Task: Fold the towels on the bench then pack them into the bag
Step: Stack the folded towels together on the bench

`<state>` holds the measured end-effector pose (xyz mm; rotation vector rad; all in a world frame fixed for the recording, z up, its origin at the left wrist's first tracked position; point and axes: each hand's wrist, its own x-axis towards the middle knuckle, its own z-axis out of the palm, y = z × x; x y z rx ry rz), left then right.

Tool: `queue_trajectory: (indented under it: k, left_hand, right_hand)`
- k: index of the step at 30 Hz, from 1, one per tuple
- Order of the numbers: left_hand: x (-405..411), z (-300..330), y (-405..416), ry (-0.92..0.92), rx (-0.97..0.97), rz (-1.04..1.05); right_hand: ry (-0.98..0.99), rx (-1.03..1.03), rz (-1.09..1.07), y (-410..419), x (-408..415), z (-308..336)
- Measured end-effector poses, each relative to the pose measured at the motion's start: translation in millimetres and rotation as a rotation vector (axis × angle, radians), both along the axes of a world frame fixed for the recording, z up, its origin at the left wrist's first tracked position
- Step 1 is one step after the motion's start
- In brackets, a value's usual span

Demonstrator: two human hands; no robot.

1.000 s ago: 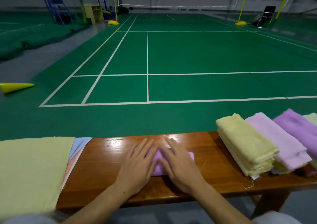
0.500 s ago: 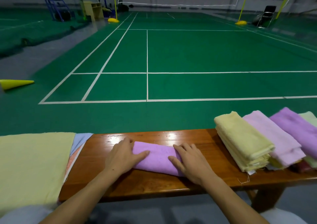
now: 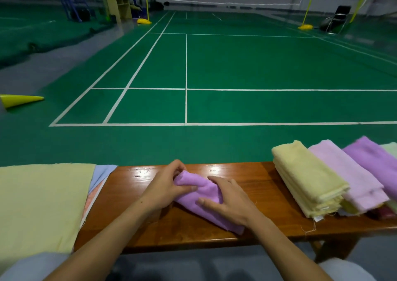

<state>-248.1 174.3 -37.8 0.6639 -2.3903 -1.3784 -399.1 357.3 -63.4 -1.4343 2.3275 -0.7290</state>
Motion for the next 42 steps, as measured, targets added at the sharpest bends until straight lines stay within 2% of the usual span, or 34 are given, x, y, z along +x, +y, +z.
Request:
queue_trajectory:
  k: [5, 9, 15, 21, 28, 34, 39, 42]
  left_hand:
    - [0, 14, 8, 0.126, 0.082, 0.033]
    - [-1, 17, 8, 0.13, 0.17, 0.134]
    - [-9, 22, 23, 0.134, 0.316, 0.187]
    - [-38, 36, 52, 0.191, 0.198, 0.094]
    - [-113, 79, 112, 0.221, 0.04, -0.074]
    - [-212, 109, 183, 0.277, -0.135, -0.244]
    - [-316, 119, 251, 0.262, -0.161, -0.305]
    - [-377, 120, 288, 0.28, -0.225, -0.349]
  right_hand:
    - [-0.118, 0.017, -0.001, 2, -16, 4]
    - [-0.307, -0.132, -0.014, 14, -18, 11]
    - [-0.319, -0.335, -0.161, 51, -19, 24]
    - [-0.242, -0.405, -0.174, 103, -29, 58]
    - [-0.094, -0.497, -0.239, 183, -58, 96]
    - [-0.009, -0.516, -0.365, 262, -115, 116]
    - [0.045, -0.538, -0.516, 321, -186, 128]
    - [0.012, -0.552, -0.596, 350, -231, 132]
